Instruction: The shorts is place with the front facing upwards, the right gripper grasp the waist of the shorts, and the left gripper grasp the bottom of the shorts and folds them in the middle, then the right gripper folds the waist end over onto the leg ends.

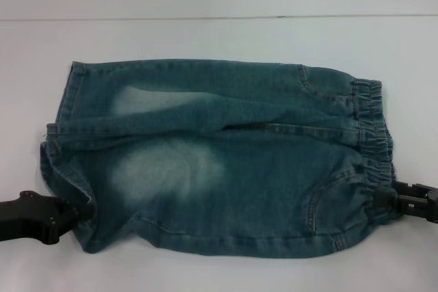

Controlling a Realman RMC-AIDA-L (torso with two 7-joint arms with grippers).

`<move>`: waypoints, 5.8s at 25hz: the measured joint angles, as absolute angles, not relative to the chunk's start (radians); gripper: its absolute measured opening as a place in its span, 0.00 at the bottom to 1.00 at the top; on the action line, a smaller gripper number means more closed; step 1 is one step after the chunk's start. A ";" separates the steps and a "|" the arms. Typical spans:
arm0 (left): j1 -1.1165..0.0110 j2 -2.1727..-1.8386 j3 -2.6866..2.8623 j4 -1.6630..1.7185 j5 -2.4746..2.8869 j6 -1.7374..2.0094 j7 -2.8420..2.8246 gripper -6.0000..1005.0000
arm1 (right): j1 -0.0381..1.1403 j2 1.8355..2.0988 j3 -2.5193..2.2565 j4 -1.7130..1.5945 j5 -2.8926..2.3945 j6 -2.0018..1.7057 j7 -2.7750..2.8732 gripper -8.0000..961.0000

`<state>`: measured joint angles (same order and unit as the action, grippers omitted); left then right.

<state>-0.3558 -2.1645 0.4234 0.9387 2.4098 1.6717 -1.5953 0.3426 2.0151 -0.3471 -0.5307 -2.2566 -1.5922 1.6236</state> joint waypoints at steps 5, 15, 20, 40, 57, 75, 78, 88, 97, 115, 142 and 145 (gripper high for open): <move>-0.356 -2.164 0.423 0.940 2.410 1.674 -1.595 0.02 | 0.344 2.013 -0.340 -0.531 -2.254 -1.600 1.624 0.98; -0.360 -2.164 0.423 0.934 2.410 1.675 -1.595 0.02 | 0.335 2.003 -0.346 -0.540 -2.260 -1.564 1.680 0.98; -0.364 -2.164 0.424 0.928 2.412 1.672 -1.595 0.02 | 0.345 2.004 -0.349 -0.533 -2.278 -1.547 1.688 0.98; -0.365 -2.164 0.436 0.928 2.410 1.672 -1.594 0.02 | 0.368 2.013 -0.352 -0.533 -2.279 -1.579 1.685 0.98; -0.367 -2.163 0.436 0.934 2.383 1.679 -1.593 0.02 | 0.402 2.009 -0.379 -0.541 -2.288 -1.574 1.703 0.87; -0.364 -2.163 0.429 0.938 2.338 1.681 -1.585 0.02 | 0.407 2.006 -0.419 -0.543 -2.290 -1.562 1.741 0.34; -0.358 -2.161 0.428 0.944 2.310 1.681 -1.585 0.02 | 0.409 2.004 -0.417 -0.543 -2.285 -1.565 1.752 0.21; -0.353 -2.159 0.360 0.989 2.255 1.654 -1.577 0.02 | 0.419 1.993 -0.388 -0.535 -2.185 -1.589 1.771 0.07; -0.363 -2.157 0.320 0.990 2.140 1.548 -1.556 0.02 | 0.443 2.011 -0.386 -0.526 -1.997 -1.509 1.834 0.07; -0.419 -2.161 0.333 0.905 1.975 1.257 -1.552 0.02 | 0.482 2.032 -0.386 -0.397 -1.646 -1.249 1.794 0.08; -0.545 -2.162 0.345 0.697 1.939 0.956 -1.438 0.14 | 0.596 2.082 -0.390 -0.361 -1.578 -0.897 1.617 0.19; -0.549 -2.163 0.345 0.685 1.939 0.941 -1.437 0.17 | 0.600 2.084 -0.390 -0.359 -1.572 -0.887 1.594 0.20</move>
